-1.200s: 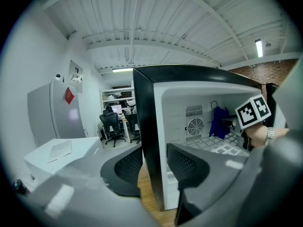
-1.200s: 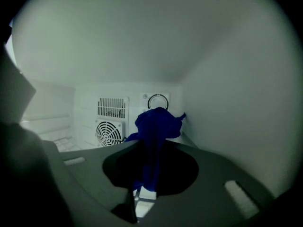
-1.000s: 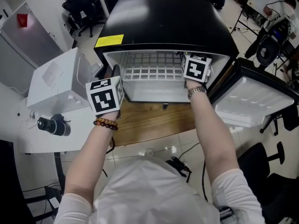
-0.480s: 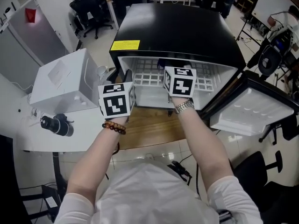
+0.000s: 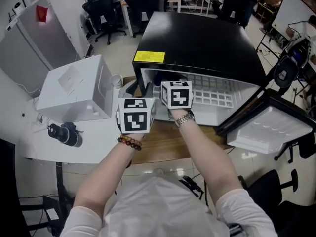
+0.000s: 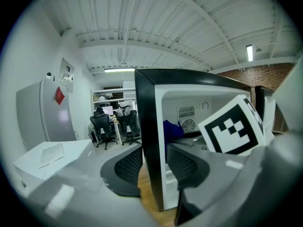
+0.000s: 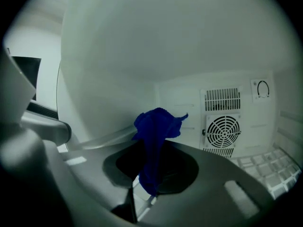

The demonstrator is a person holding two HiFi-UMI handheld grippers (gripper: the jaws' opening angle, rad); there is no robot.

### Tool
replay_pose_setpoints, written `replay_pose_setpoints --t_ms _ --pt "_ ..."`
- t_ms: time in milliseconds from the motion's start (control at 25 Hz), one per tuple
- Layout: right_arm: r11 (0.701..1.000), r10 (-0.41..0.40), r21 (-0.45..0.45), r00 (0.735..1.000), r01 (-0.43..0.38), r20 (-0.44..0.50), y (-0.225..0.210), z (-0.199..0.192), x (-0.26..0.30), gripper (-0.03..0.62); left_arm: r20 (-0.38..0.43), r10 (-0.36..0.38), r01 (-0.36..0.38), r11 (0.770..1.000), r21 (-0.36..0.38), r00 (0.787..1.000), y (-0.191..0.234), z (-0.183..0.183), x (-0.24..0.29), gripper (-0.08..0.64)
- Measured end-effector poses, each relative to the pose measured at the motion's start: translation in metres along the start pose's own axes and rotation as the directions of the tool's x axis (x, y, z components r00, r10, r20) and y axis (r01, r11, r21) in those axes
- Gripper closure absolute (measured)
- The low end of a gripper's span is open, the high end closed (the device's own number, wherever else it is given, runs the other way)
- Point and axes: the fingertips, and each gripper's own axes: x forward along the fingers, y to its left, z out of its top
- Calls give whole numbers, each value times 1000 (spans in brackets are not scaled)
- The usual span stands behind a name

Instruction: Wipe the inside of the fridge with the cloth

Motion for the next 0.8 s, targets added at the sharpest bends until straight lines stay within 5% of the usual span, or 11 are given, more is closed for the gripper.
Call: replay_pose_setpoints --t_ms 440,600,800 --pt "998 -27 -53 988 19 -155 2 -15 16 525 16 -14 14 1000 15 1000 -8 1 -2 408" --pt "996 -76 -72 958 58 -276 0 -33 18 525 18 -18 17 1000 16 1000 -1 -1 -2 408" --pt "987 -127 -129 950 94 -285 -20 -31 9 525 23 -12 12 1000 18 1000 -5 1 -1 408"
